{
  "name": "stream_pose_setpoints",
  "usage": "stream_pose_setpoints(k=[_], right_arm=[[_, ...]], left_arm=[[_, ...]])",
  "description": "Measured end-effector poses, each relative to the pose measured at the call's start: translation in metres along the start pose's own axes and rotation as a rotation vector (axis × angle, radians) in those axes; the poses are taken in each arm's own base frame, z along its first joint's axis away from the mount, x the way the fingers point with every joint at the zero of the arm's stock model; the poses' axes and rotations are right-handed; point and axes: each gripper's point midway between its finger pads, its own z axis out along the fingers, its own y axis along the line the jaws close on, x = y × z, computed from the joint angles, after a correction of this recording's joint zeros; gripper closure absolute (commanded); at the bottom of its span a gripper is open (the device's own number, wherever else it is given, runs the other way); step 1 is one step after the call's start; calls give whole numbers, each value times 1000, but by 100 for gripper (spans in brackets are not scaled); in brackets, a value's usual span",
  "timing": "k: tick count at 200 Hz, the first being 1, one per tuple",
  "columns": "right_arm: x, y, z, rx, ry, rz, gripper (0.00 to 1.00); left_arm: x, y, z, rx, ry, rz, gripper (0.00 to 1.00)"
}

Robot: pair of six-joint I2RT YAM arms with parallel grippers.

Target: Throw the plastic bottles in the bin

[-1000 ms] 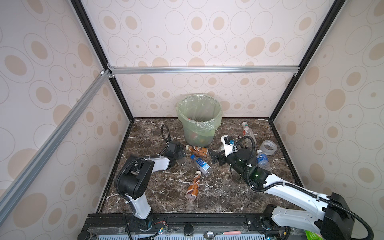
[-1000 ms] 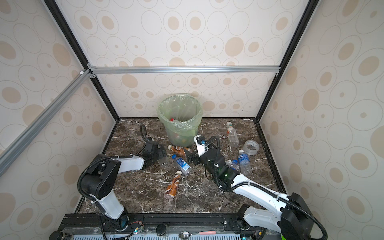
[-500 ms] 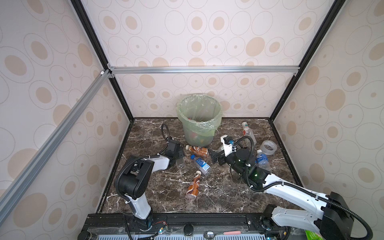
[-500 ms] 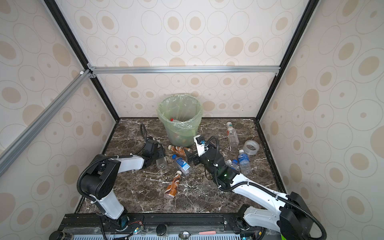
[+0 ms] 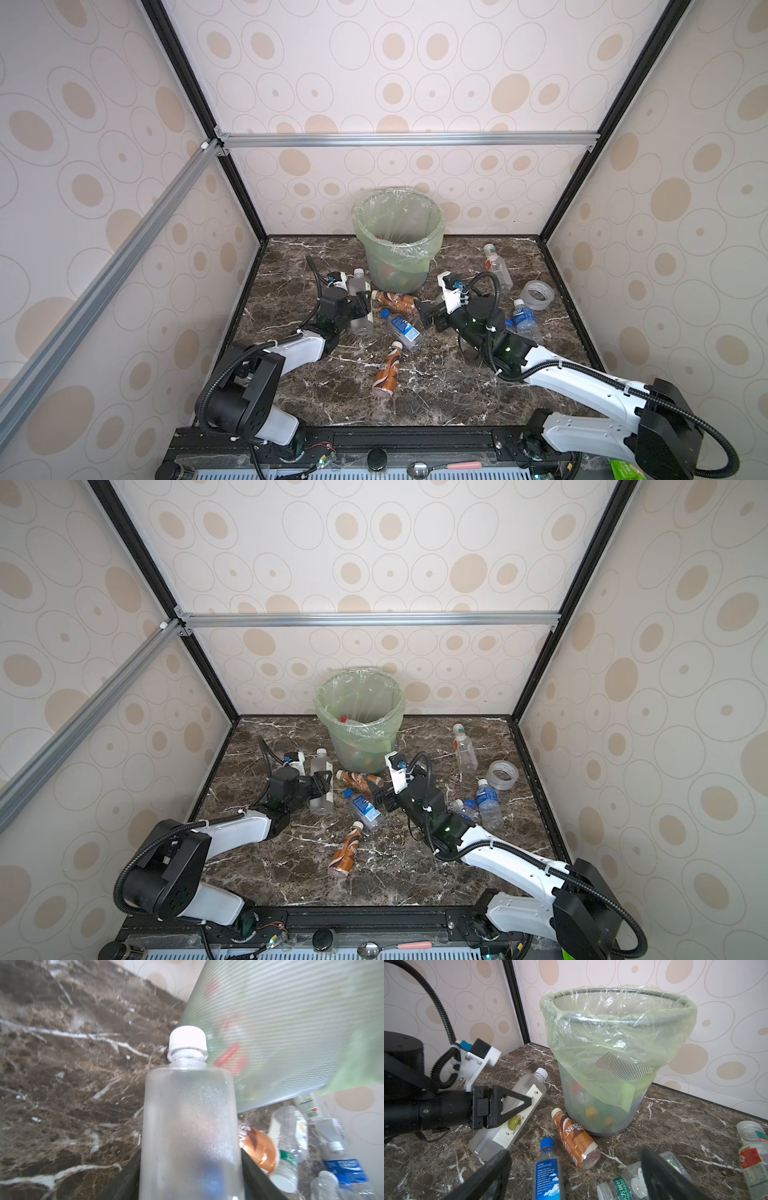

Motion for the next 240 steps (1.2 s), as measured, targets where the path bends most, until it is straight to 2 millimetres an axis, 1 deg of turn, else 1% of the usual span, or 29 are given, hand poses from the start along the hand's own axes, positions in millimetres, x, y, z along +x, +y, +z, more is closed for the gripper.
stream_pose_setpoints(k=[33,52,74,96,108,127,148,167,190,221,240], right_arm=[[-1,-1,0,3,0,15,0],[-7,3,1,-15,2,26,0],[-26,9,1,-50,-13,54,0],[-52,12,0,-94,-44,94,0],[-62,13,-1,-111,-56,106,0],[-75,19,1,-144,-61,128,0],[-84,31,12,-199,-41,156,0],[-86,43,27,-248,-15,179,0],[-79,56,41,-305,28,197,0],[-63,71,47,-379,83,215,0],[-57,76,49,-409,104,219,0]], left_arm=[[-9,-13,-15,71,-62,5,35],[-13,-22,-26,119,-97,14,35],[-19,-42,-40,193,-142,45,35],[-22,-68,-56,273,-184,101,35],[-24,-80,-65,311,-210,126,35],[-27,-93,-79,356,-253,154,35],[-28,-100,-90,389,-286,176,35],[-27,-103,-92,400,-293,196,35],[-25,-109,-94,418,-299,216,35],[-22,-116,-95,444,-298,233,35],[-15,-120,-93,460,-280,245,35]])
